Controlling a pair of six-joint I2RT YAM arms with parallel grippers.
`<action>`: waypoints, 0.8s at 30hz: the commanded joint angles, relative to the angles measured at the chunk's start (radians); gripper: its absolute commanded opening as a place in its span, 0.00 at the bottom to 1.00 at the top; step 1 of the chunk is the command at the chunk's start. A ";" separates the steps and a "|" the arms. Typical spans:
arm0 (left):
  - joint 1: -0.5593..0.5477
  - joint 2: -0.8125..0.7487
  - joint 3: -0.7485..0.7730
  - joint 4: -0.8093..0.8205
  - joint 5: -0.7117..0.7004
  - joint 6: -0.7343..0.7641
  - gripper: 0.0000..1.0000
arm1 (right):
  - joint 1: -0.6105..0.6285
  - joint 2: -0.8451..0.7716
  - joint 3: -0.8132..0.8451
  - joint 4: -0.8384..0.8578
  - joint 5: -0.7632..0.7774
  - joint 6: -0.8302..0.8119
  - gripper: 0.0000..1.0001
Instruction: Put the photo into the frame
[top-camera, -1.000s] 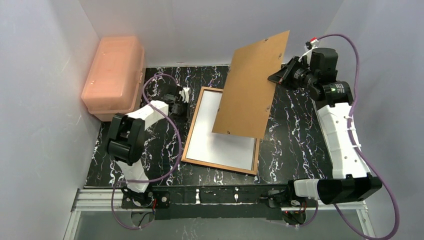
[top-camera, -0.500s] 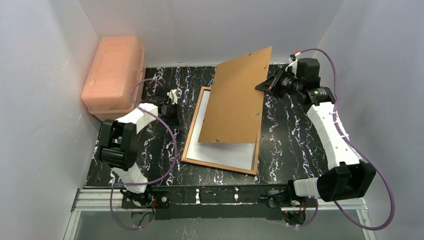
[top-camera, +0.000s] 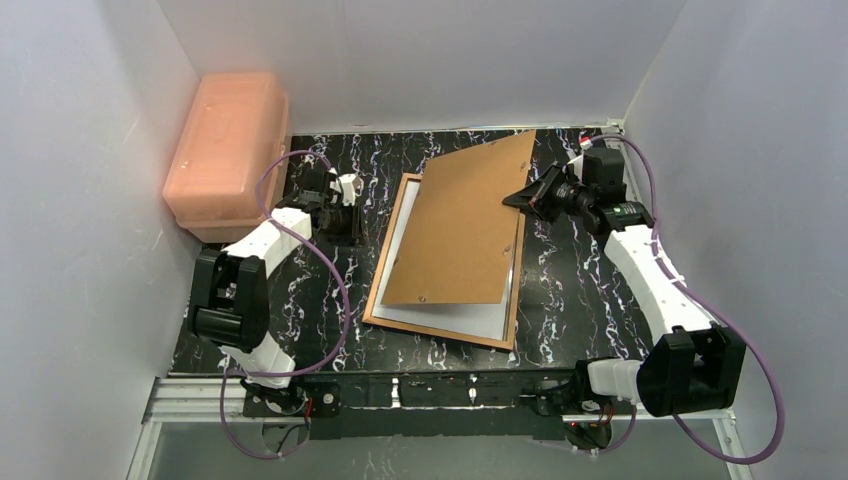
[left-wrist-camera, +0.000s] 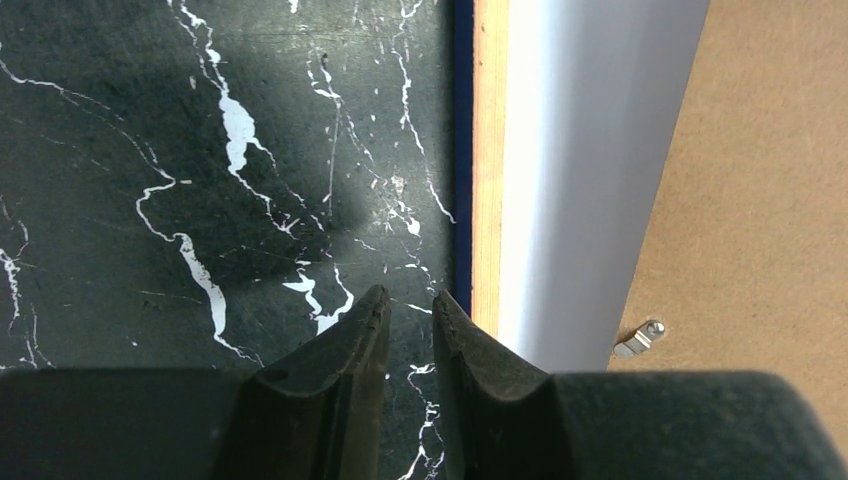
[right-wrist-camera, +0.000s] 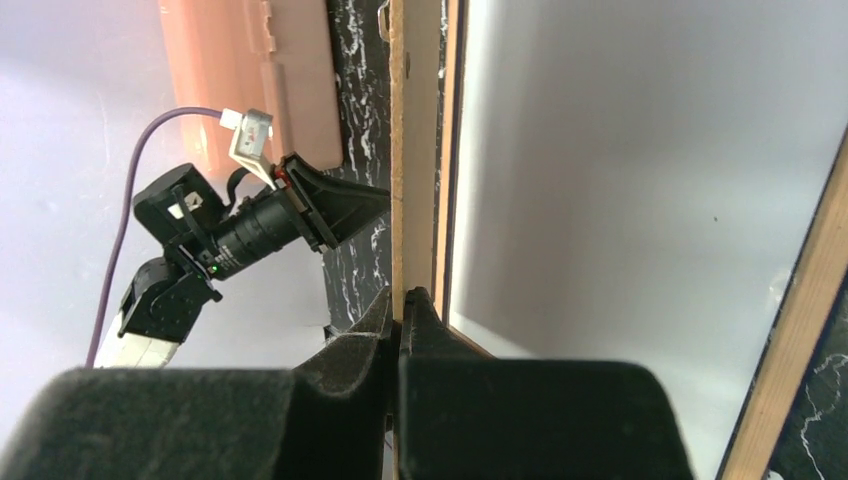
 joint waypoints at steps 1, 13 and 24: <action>-0.001 -0.030 -0.009 -0.027 0.072 0.042 0.21 | 0.005 -0.026 -0.017 0.198 -0.085 0.061 0.01; -0.001 0.012 0.001 -0.032 0.080 0.046 0.20 | 0.005 0.039 -0.103 0.331 -0.146 0.071 0.01; -0.005 0.003 -0.008 -0.027 0.079 0.049 0.18 | 0.006 0.081 -0.135 0.399 -0.155 0.062 0.01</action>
